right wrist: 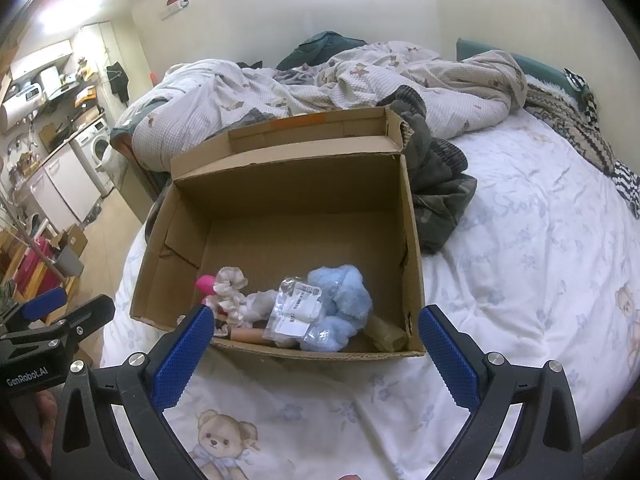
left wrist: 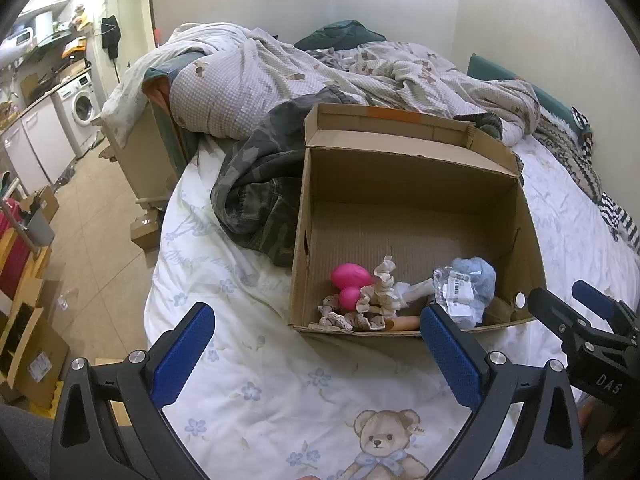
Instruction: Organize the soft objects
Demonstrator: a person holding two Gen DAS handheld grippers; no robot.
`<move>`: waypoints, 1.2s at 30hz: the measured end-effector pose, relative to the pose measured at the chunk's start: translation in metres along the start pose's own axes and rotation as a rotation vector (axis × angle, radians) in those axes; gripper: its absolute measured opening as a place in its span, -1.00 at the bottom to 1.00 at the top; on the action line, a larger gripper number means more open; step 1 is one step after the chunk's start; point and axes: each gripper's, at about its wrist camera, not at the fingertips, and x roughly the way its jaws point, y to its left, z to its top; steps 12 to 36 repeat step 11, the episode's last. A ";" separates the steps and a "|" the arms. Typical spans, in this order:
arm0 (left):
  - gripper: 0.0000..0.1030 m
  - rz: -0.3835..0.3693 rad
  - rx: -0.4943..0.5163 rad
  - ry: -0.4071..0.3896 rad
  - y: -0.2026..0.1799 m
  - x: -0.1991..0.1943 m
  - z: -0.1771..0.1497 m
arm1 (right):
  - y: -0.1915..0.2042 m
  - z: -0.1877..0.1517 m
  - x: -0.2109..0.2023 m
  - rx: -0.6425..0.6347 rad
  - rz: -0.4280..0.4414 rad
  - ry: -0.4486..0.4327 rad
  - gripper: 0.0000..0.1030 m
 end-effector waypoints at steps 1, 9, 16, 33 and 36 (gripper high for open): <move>0.99 0.001 0.001 0.000 0.000 0.000 0.000 | 0.000 0.000 0.000 0.000 0.001 0.000 1.00; 0.99 -0.004 0.004 -0.002 0.000 0.001 -0.002 | 0.000 0.000 -0.001 -0.001 0.002 -0.004 1.00; 0.99 -0.008 0.000 -0.001 0.000 0.001 -0.003 | 0.000 0.001 -0.002 0.000 0.004 -0.004 1.00; 0.99 -0.008 0.000 -0.001 0.000 0.001 -0.003 | 0.000 0.001 -0.002 0.000 0.004 -0.004 1.00; 0.99 -0.008 0.000 -0.001 0.000 0.001 -0.003 | 0.000 0.001 -0.002 0.000 0.004 -0.004 1.00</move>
